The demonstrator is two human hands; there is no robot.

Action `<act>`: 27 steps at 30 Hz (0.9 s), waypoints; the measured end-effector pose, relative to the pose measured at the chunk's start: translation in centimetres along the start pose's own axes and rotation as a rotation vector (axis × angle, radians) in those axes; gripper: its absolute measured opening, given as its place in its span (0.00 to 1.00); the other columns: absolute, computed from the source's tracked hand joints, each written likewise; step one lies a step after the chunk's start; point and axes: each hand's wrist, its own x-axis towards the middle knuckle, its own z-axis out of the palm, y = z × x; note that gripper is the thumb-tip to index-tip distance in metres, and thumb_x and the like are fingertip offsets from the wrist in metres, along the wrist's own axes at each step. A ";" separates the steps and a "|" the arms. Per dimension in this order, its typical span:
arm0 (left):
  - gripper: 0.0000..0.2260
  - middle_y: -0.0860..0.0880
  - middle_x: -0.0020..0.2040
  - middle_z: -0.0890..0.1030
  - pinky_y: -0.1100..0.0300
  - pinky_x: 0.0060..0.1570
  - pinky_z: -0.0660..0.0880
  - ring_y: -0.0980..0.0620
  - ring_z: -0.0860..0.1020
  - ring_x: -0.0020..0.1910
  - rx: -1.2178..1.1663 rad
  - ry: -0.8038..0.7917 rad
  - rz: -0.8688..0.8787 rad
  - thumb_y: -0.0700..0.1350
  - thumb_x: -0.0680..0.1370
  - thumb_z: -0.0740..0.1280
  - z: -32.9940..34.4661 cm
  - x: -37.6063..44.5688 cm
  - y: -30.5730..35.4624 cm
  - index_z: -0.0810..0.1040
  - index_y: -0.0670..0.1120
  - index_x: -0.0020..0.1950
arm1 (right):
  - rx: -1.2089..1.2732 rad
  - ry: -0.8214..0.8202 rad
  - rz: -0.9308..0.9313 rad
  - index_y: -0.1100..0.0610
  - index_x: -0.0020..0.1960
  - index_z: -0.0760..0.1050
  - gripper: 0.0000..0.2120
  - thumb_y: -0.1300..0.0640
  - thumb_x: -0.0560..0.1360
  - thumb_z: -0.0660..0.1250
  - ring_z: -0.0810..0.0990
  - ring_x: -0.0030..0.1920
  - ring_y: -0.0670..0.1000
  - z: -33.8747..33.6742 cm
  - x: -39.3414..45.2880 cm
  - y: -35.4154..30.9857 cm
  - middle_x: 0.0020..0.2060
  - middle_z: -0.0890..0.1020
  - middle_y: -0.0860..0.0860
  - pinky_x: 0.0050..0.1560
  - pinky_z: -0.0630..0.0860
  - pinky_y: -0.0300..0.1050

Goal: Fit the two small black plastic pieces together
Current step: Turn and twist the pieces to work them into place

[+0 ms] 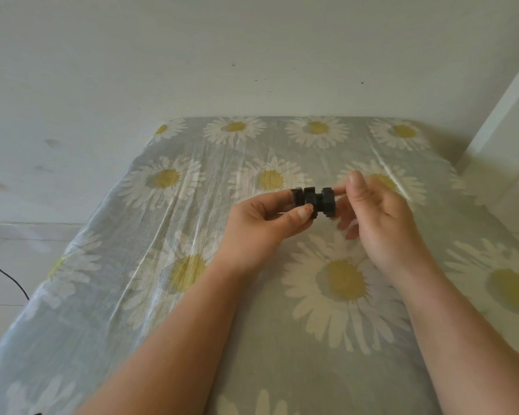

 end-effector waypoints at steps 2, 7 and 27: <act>0.10 0.46 0.46 0.86 0.59 0.51 0.78 0.49 0.83 0.48 -0.066 0.021 -0.048 0.37 0.71 0.70 -0.2 0.2 0.0 0.82 0.45 0.51 | -0.012 -0.004 -0.079 0.44 0.51 0.77 0.14 0.37 0.75 0.59 0.81 0.42 0.42 0.1 0.0 -0.1 0.43 0.82 0.40 0.38 0.78 0.42; 0.09 0.46 0.44 0.86 0.62 0.48 0.78 0.51 0.83 0.46 -0.167 0.007 -0.099 0.37 0.71 0.68 -0.3 0.5 -0.1 0.82 0.42 0.49 | -0.008 -0.101 -0.140 0.41 0.58 0.77 0.15 0.54 0.74 0.70 0.81 0.50 0.45 0.2 -0.2 -0.1 0.53 0.81 0.42 0.43 0.82 0.47; 0.11 0.49 0.47 0.86 0.61 0.49 0.78 0.51 0.84 0.48 0.072 -0.013 0.043 0.37 0.72 0.70 0.2 -0.2 0.4 0.82 0.48 0.51 | 0.026 -0.036 -0.102 0.46 0.39 0.79 0.10 0.42 0.73 0.64 0.81 0.35 0.46 0.1 -0.1 -0.6 0.37 0.83 0.47 0.35 0.78 0.40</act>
